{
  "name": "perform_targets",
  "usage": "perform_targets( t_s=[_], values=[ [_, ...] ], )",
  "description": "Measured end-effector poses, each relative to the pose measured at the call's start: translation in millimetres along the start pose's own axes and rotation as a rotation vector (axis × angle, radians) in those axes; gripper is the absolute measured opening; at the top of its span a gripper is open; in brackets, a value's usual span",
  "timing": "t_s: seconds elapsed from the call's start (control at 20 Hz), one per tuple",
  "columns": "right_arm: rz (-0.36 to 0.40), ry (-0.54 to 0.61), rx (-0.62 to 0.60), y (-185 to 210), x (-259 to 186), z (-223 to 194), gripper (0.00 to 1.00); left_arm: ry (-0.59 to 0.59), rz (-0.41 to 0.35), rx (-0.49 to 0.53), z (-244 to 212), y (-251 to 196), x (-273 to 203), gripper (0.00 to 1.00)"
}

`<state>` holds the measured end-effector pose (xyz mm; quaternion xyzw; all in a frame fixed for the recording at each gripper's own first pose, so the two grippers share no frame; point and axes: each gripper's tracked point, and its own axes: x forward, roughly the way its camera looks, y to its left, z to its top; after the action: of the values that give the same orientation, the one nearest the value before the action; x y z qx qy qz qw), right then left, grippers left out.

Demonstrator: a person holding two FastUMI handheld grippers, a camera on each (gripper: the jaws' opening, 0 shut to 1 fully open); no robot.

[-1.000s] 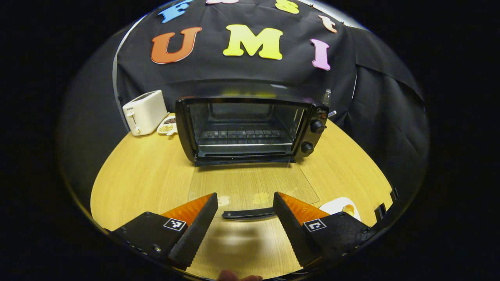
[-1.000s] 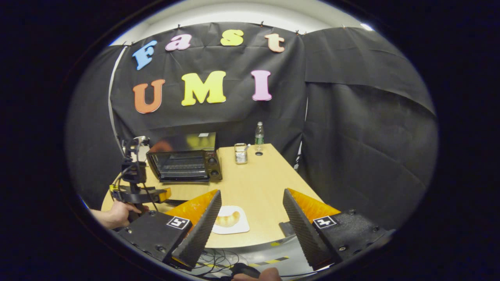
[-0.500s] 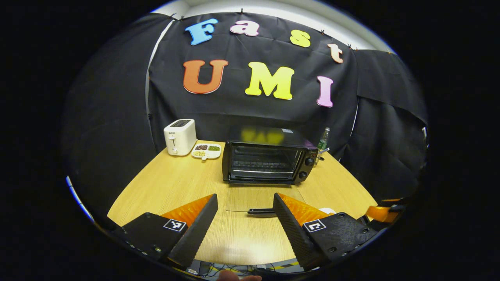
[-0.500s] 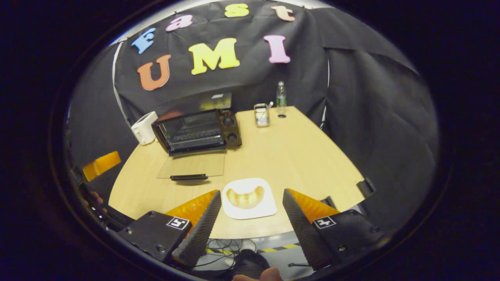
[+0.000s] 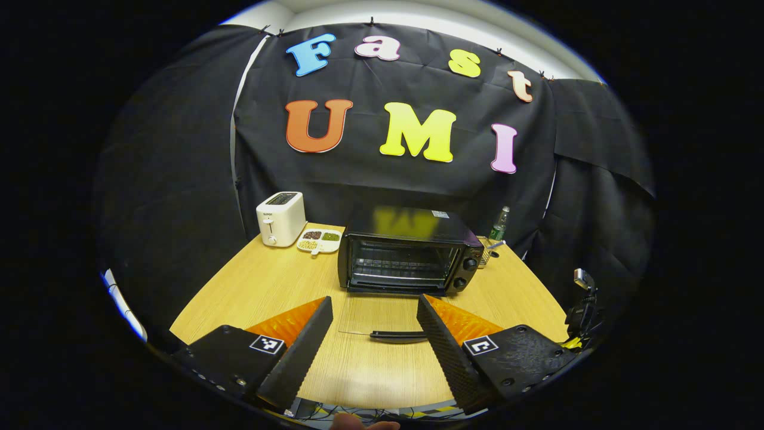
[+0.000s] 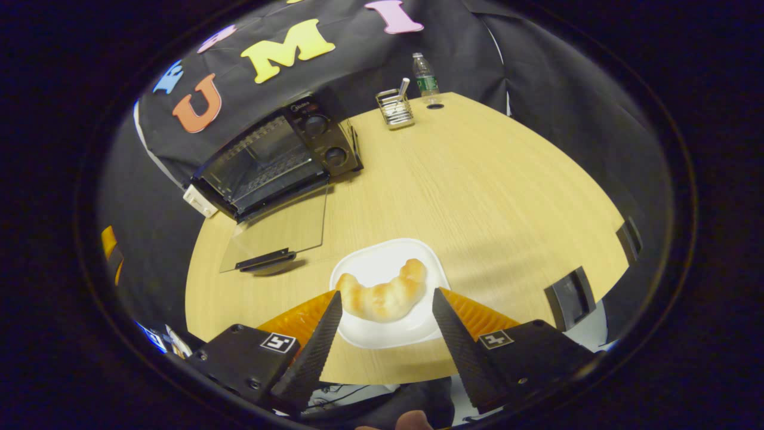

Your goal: Open the electric oven with the left hand, put the food in, and close the electric oven.

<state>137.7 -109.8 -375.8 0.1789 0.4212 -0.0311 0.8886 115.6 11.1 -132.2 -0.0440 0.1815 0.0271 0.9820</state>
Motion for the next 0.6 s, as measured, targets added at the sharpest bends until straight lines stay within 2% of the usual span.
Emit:
perform_targets(
  t_s=[0.2, 0.35, 0.45, 0.55, 0.6],
  values=[
    [0.012, 0.065, 0.043, -1.0, 21.1, -6.2, 0.84, 0.017, -0.019, 0.032, -0.3, -14.4, 5.1, 0.93],
    [0.014, 0.093, 0.084, -1.9, 27.0, -13.8, 0.73, 0.030, -0.028, 0.026, 1.5, -19.2, 10.0, 0.94],
    [0.016, 0.097, 0.110, -2.2, 29.1, -16.2, 0.70, 0.033, -0.040, 0.029, 3.1, -19.8, 9.7, 0.93],
    [0.021, 0.099, 0.140, -0.8, 33.7, -15.9, 0.61, 0.040, -0.048, 0.038, 2.5, -17.4, 7.8, 0.93],
    [0.023, 0.101, 0.161, -1.0, 35.0, -17.0, 0.53, 0.042, -0.052, 0.038, 2.0, -16.1, 7.2, 0.93]
  ],
)
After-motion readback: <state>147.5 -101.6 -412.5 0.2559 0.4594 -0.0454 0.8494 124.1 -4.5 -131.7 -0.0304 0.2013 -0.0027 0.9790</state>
